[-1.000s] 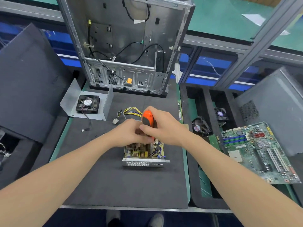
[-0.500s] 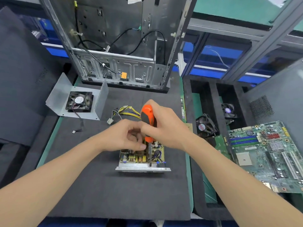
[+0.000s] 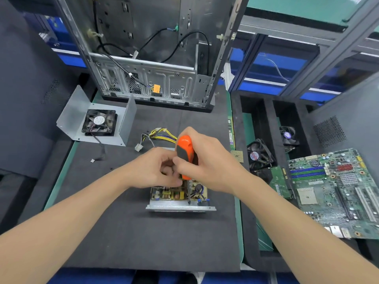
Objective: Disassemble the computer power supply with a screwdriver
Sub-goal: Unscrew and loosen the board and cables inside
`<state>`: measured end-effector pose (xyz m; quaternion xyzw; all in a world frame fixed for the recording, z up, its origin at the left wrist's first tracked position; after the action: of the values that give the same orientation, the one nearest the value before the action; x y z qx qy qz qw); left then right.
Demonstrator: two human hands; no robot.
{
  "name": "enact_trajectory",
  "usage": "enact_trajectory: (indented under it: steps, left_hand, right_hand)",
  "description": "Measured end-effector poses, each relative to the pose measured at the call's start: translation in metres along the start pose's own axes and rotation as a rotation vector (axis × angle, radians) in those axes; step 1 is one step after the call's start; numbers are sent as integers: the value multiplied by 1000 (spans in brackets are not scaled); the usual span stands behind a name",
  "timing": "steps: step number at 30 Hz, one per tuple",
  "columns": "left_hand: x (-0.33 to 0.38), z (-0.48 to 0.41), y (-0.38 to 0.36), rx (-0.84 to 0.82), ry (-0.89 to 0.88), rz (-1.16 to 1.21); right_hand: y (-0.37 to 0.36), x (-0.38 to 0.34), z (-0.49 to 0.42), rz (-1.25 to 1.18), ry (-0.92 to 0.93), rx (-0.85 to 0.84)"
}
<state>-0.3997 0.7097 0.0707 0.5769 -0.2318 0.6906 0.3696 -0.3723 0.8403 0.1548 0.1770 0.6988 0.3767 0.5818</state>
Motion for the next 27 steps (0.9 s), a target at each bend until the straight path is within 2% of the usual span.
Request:
enact_trajectory:
  steps: [8, 15, 21, 27]
  left_hand:
    - [-2, 1, 1, 15, 9, 11]
    - [10, 7, -2, 31, -89, -29]
    - [19, 29, 1, 158, -197, -315]
    - [16, 49, 0, 196, -143, -353]
  right_hand:
    - [0, -4, 0, 4, -5, -21]
    - [21, -13, -2, -12, -8, 59]
    - [44, -39, -4, -24, 29, 115]
    - [62, -71, -7, -16, 86, 177]
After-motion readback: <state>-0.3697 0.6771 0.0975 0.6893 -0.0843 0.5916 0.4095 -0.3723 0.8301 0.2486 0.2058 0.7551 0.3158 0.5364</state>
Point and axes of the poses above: each hand's wrist, its own z-axis away from the middle knuckle, its own y-axis out of the back of the hand, x = y × z, the point moved 6 cm from there along -z, towards the middle knuckle, and after that the axes turned 3 degrees about x, right-handed, at the moved point
